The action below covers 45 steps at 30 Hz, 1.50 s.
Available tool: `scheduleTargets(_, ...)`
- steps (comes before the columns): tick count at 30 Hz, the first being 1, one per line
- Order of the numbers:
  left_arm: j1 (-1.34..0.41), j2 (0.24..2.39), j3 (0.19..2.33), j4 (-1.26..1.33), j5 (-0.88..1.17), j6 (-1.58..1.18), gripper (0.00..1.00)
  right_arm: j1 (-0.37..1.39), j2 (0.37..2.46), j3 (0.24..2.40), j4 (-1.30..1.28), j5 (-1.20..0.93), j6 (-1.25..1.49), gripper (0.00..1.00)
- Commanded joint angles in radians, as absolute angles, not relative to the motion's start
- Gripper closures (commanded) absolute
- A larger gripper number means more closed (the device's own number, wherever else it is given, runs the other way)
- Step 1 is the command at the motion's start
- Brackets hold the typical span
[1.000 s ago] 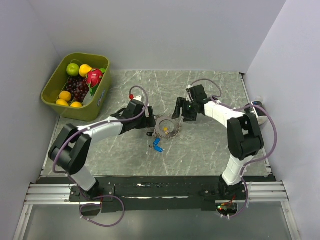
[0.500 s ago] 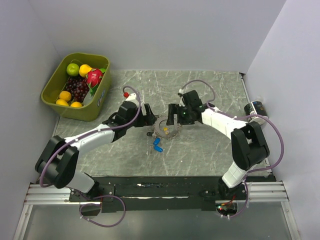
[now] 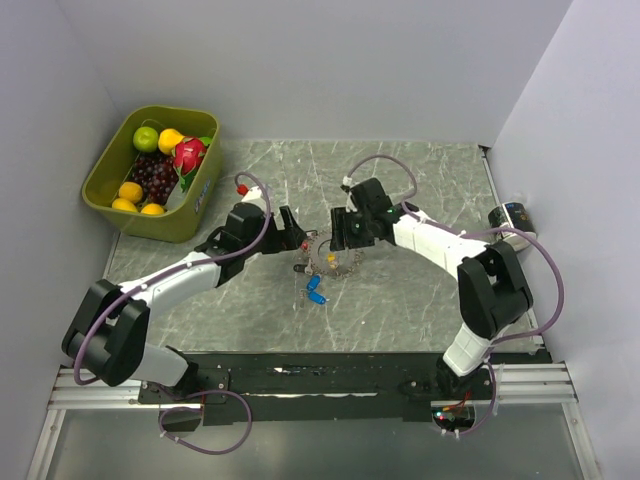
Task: Put the keys on the keyring
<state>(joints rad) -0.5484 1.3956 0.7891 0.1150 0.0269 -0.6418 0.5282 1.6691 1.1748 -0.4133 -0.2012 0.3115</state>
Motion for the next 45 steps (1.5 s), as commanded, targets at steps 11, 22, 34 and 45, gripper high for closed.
scheduleTargets(11,-0.546,1.428,0.834,0.098,0.104,-0.598,0.01,0.604,1.79,1.269,-0.506,-0.192,0.284,0.57)
scheduleTargets(22,-0.546,1.46,0.833,0.118,0.13,-0.606,0.01,0.617,1.845,1.267,-0.523,-0.163,0.272,0.61)
scheduleTargets(34,-0.546,1.477,0.854,0.103,0.117,-0.591,0.01,0.623,1.888,1.273,-0.523,-0.216,0.271,0.78)
scheduleTargets(45,-0.546,1.483,0.853,0.12,0.121,-0.586,0.01,0.624,1.858,1.278,-0.54,-0.218,0.25,1.0)
